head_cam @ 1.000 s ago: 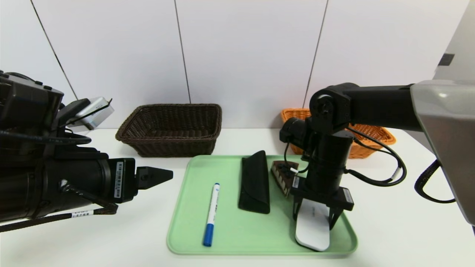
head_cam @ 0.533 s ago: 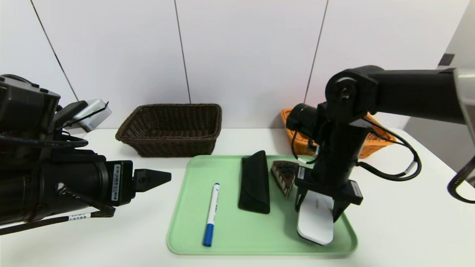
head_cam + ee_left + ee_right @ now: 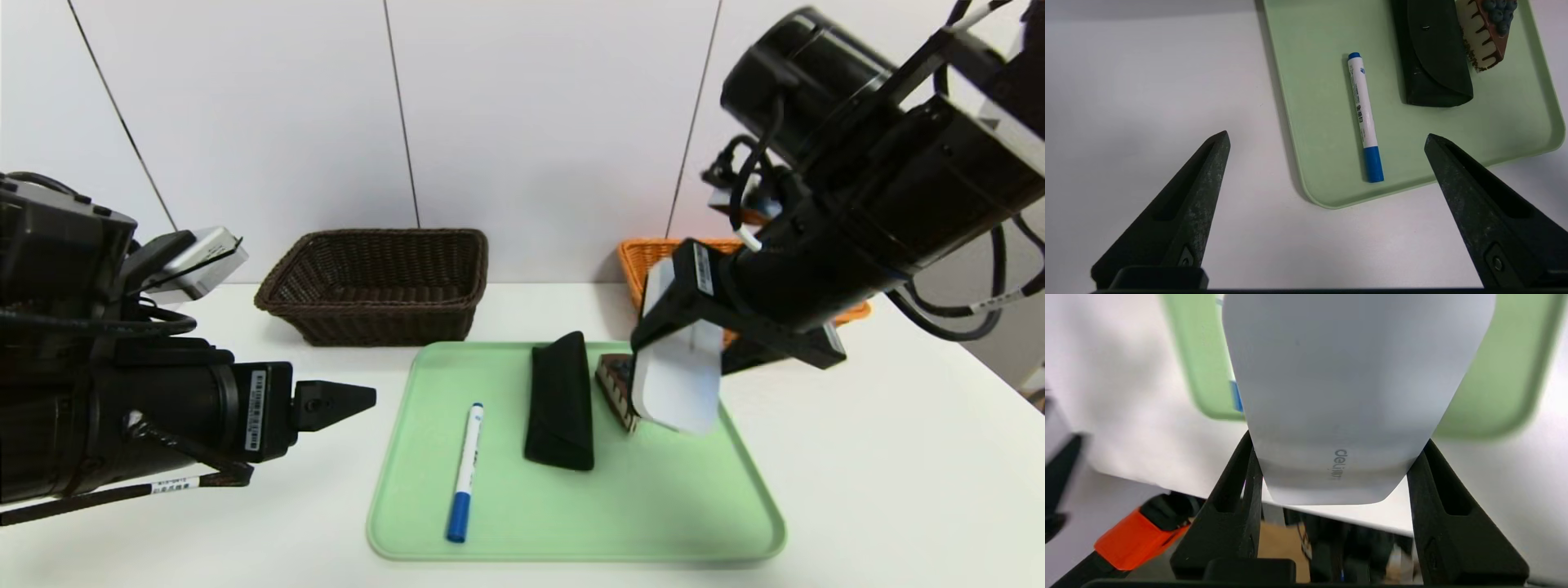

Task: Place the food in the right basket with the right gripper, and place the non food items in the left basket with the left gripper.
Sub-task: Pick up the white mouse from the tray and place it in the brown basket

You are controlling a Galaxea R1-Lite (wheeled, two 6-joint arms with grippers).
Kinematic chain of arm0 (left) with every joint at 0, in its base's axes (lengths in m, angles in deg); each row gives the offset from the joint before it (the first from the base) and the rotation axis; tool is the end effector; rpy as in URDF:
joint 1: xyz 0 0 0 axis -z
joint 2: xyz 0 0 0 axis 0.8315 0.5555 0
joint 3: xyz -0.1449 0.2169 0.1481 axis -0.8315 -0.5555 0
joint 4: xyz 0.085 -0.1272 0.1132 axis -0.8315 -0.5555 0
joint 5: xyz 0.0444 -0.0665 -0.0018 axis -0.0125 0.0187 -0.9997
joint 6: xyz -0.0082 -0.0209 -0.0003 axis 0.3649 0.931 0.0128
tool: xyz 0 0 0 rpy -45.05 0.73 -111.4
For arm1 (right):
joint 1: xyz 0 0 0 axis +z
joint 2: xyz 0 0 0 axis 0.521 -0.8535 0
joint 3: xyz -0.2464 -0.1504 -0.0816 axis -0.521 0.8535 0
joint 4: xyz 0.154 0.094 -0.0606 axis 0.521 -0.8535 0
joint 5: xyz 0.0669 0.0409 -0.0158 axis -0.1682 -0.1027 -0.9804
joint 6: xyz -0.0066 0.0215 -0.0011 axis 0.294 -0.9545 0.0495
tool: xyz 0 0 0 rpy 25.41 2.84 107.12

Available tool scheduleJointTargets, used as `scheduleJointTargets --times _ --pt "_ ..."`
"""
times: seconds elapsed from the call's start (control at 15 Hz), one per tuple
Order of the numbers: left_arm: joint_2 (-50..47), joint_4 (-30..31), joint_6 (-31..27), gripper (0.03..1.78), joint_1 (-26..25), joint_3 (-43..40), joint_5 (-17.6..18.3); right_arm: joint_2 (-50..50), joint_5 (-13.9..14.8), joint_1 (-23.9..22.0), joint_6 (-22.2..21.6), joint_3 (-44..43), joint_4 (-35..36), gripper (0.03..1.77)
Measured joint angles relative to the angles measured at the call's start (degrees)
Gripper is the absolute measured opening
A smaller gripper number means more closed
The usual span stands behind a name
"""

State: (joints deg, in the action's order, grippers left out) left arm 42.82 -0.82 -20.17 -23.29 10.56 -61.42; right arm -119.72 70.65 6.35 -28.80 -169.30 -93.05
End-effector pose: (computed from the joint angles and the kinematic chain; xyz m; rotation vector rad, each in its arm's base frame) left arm 0.1553 -0.0978 0.2422 -0.1941 0.6507 -0.3242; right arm 0.2316 0.1817 0.3055 0.3902 1.1278 0.2918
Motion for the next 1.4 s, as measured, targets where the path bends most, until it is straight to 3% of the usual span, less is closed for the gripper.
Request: scheduleJointTargets --times 0.2,0.53,0.93,1.13,1.4 --pt "-0.02 0.2 0.06 1.69 0.0 -0.82 -0.05 0.83 4.63 3.15 6.75 -0.12 16.73 0.99" --pt "0.0 0.5 0.04 1.69 0.02 -0.79 -0.17 -5.73 7.81 5.99 14.95 -0.48 47.02 0.98" --pt "0.11 2.67 0.06 1.69 0.07 -0.63 -2.06 -18.77 8.48 7.72 18.94 -0.48 75.18 0.98" --pt "0.09 5.05 0.17 1.69 -0.37 -1.4 -5.1 -25.31 8.51 7.8 20.29 -0.45 85.48 0.98" --pt "-0.68 5.01 -0.16 1.69 -2.04 -2.93 -5.4 -33.72 8.34 6.86 23.58 -0.39 94.66 0.98"
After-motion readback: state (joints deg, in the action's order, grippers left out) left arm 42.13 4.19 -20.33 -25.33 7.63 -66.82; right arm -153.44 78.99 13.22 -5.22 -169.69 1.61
